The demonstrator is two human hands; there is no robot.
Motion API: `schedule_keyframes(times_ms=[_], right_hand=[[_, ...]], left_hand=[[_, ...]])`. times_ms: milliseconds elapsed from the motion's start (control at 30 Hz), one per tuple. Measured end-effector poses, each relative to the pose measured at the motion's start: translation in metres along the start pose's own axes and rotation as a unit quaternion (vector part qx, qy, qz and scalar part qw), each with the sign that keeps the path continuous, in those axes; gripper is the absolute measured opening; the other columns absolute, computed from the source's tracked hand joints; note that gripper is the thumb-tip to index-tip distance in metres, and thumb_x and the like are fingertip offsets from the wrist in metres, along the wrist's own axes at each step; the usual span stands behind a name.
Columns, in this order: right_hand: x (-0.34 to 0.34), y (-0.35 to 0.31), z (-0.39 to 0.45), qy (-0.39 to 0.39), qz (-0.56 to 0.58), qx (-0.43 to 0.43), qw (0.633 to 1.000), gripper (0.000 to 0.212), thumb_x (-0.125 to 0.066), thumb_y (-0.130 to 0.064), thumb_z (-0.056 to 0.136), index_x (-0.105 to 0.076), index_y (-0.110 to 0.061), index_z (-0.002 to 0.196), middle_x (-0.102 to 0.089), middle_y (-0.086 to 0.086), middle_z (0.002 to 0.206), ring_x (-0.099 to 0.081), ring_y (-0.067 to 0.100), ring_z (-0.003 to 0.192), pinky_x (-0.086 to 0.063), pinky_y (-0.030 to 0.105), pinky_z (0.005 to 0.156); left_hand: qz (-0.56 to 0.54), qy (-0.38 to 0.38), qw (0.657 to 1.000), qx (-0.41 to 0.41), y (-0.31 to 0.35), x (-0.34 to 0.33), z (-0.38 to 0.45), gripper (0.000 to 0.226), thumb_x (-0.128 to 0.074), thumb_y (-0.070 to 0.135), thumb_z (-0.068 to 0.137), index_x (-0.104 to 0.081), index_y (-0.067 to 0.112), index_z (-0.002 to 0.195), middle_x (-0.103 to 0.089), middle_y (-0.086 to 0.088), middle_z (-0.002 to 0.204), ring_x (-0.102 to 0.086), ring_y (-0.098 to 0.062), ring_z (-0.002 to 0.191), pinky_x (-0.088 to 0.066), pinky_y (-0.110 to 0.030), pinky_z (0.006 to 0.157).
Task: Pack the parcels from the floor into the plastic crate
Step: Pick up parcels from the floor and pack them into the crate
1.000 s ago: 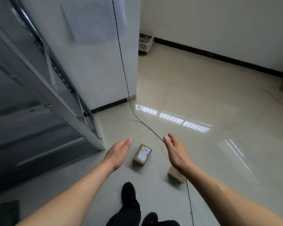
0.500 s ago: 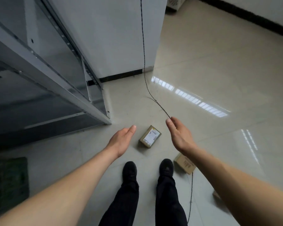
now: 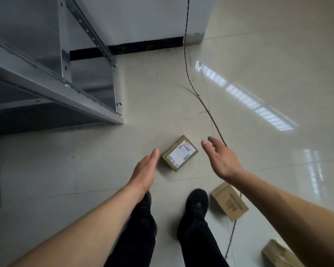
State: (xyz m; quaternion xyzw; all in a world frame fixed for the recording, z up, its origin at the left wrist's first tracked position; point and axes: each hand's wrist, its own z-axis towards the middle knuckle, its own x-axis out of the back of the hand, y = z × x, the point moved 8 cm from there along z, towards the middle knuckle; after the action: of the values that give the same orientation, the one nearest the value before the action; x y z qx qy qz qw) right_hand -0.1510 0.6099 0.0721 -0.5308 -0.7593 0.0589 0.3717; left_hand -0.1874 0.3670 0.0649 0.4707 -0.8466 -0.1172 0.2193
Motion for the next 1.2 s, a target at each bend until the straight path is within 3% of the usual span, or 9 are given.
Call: schedule_keyframes(times_ms=[133, 333, 467, 567, 700, 867, 1000, 1100, 1200], right_hand=[[-0.033, 0.031, 0.066, -0.014, -0.013, 0.005, 1.0, 0.072, -0.034, -0.064, 0.097, -0.035, -0.019, 0.153, -0.041, 0.003, 0.156, -0.038, 0.022, 0.143, -0.03, 0.034, 0.112], [-0.085, 0.064, 0.148, -0.029, -0.028, 0.002, 0.999, 0.072, -0.034, -0.064, 0.098, -0.036, -0.019, 0.153, -0.041, 0.005, 0.156, -0.038, 0.025, 0.143, -0.03, 0.036, 0.113], [-0.113, 0.082, 0.184, -0.031, -0.03, 0.001, 0.999, 0.071, -0.035, -0.062, 0.098, -0.036, -0.017, 0.153, -0.042, 0.007, 0.155, -0.039, 0.026, 0.142, -0.029, 0.036, 0.113], [-0.132, 0.095, 0.203, -0.042, -0.026, -0.013, 0.999, 0.071, -0.035, -0.062, 0.098, -0.039, -0.016, 0.151, -0.046, 0.008, 0.153, -0.042, 0.028, 0.14, -0.032, 0.036, 0.111], [-0.147, 0.102, 0.205, -0.042, -0.014, -0.016, 0.999, 0.05, -0.035, -0.061, 0.098, -0.061, -0.02, 0.113, -0.068, 0.002, 0.107, -0.061, 0.031, 0.107, -0.045, 0.039, 0.084], [-0.128, 0.086, 0.167, -0.005, 0.002, -0.05, 0.999, 0.058, -0.036, -0.063, 0.096, -0.055, -0.02, 0.13, -0.067, 0.004, 0.113, -0.06, 0.026, 0.101, -0.043, 0.036, 0.081], [-0.095, 0.043, 0.113, 0.035, 0.022, -0.061, 0.997, 0.053, -0.038, -0.062, 0.096, -0.054, -0.017, 0.119, -0.066, 0.005, 0.101, -0.061, 0.026, 0.092, -0.047, 0.038, 0.079], [-0.069, 0.001, 0.064, 0.062, 0.018, -0.069, 0.996, 0.049, -0.036, -0.06, 0.097, -0.054, -0.016, 0.105, -0.06, 0.002, 0.087, -0.058, 0.027, 0.085, -0.042, 0.036, 0.075], [-0.039, -0.044, 0.01, 0.077, 0.008, -0.057, 0.995, 0.045, -0.035, -0.055, 0.099, -0.054, -0.014, 0.097, -0.053, -0.005, 0.077, -0.052, 0.02, 0.073, -0.035, 0.034, 0.064]], left_hand=[[-0.04, 0.005, 0.998, 0.049, -0.037, -0.033, 0.07, 0.061, -0.034, 0.067, 0.094, -0.049, 0.026, 0.136, -0.044, 0.01, 0.12, -0.049, -0.023, 0.115, -0.044, -0.045, 0.1], [-0.104, 0.005, 0.989, 0.101, -0.079, -0.072, 0.152, 0.036, -0.032, 0.064, 0.096, -0.043, 0.036, 0.116, -0.043, 0.015, 0.099, -0.046, -0.024, 0.108, -0.042, -0.042, 0.088], [-0.162, -0.001, 0.979, 0.125, -0.104, -0.095, 0.191, 0.049, -0.033, 0.064, 0.096, -0.044, 0.036, 0.135, -0.048, 0.015, 0.111, -0.044, -0.021, 0.114, -0.036, -0.052, 0.1], [-0.182, -0.03, 0.97, 0.162, -0.122, -0.111, 0.213, 0.065, -0.031, 0.072, 0.091, -0.037, 0.037, 0.145, -0.043, 0.011, 0.146, -0.039, -0.024, 0.135, -0.027, -0.059, 0.108], [-0.21, -0.074, 0.96, 0.17, -0.124, -0.122, 0.225, 0.065, -0.024, 0.076, 0.089, -0.05, 0.038, 0.135, -0.05, 0.007, 0.145, -0.041, -0.022, 0.136, -0.018, -0.062, 0.11], [-0.212, -0.054, 0.966, 0.142, -0.103, -0.093, 0.191, 0.068, -0.03, 0.08, 0.085, -0.058, 0.035, 0.128, -0.063, 0.007, 0.128, -0.053, -0.022, 0.123, -0.025, -0.059, 0.106], [-0.193, -0.039, 0.975, 0.103, -0.068, -0.051, 0.131, 0.078, -0.039, 0.088, 0.07, -0.063, 0.03, 0.116, -0.07, 0.003, 0.112, -0.064, -0.021, 0.107, -0.041, -0.052, 0.101], [-0.197, -0.031, 0.978, 0.062, -0.035, -0.015, 0.078, 0.059, -0.036, 0.072, 0.09, -0.067, 0.025, 0.105, -0.072, -0.001, 0.094, -0.068, -0.021, 0.089, -0.053, -0.038, 0.082], [-0.185, -0.02, 0.982, 0.038, -0.009, 0.025, 0.021, 0.065, -0.039, 0.077, 0.082, -0.066, 0.026, 0.112, -0.071, -0.005, 0.102, -0.069, -0.025, 0.094, -0.054, -0.045, 0.09]])
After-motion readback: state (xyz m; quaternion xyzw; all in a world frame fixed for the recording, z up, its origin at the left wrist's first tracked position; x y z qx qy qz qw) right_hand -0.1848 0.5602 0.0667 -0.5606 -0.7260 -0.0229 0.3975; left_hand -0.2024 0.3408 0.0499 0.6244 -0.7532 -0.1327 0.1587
